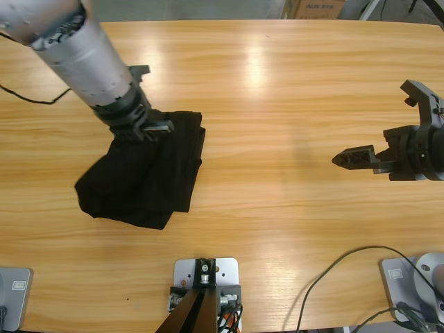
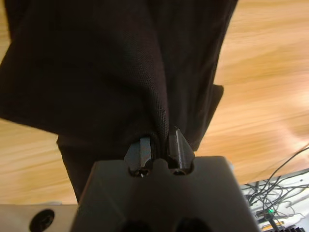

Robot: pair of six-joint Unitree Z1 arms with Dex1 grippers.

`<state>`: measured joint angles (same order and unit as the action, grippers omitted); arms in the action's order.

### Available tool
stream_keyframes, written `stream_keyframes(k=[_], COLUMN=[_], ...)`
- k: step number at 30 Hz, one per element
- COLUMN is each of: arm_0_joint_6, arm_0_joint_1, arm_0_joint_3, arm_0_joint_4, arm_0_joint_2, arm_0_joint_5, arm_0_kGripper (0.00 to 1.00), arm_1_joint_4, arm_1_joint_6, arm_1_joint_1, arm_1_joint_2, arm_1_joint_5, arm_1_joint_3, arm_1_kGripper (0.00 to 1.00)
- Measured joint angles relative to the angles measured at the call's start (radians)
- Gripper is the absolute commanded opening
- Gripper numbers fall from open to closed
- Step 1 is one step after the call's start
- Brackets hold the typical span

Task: Fold clothes

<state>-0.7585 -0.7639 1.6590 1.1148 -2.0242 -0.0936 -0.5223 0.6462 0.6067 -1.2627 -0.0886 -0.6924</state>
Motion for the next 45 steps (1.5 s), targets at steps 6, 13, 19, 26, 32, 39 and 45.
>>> stream_keyframes(k=[6,13,19,26,32,39,45], arm_0_joint_6=[0.000,0.000,0.019,0.097,0.105,0.238,0.247], arm_0_joint_1=[-0.025,-0.055,-0.096,-0.112,-0.106,-0.137,-0.191], arm_0_joint_3=[0.083,0.188,0.299,0.431,0.241,-0.400,-0.466], arm_0_joint_4=[0.000,0.000,-0.003,-0.045,-0.151,-0.428,-0.457], arm_0_joint_2=[-0.045,-0.136,-0.185,-0.185,-0.043,0.393,0.443], arm_0_joint_5=[-0.001,-0.015,-0.012,0.054,0.157,0.175,0.154], arm_0_kGripper=[0.000,0.990,0.996,1.000,0.836,0.000,0.000], arm_1_joint_4=[0.000,0.000,0.000,0.000,0.005,0.009,0.036], arm_1_joint_6=[0.000,0.000,0.000,0.000,-0.029,-0.253,-0.355], arm_1_joint_1=[0.000,0.000,0.000,0.000,0.000,-0.002,-0.055], arm_1_joint_2=[0.000,0.000,-0.001,-0.001,-0.001,-0.062,-0.263], arm_1_joint_5=[-0.005,-0.008,-0.012,-0.012,-0.007,-0.111,-0.388], arm_1_joint_3=[0.000,0.000,0.000,0.000,0.000,-0.161,-0.348], arm_1_kGripper=[0.996,0.996,1.000,1.000,0.171,0.000,0.000])
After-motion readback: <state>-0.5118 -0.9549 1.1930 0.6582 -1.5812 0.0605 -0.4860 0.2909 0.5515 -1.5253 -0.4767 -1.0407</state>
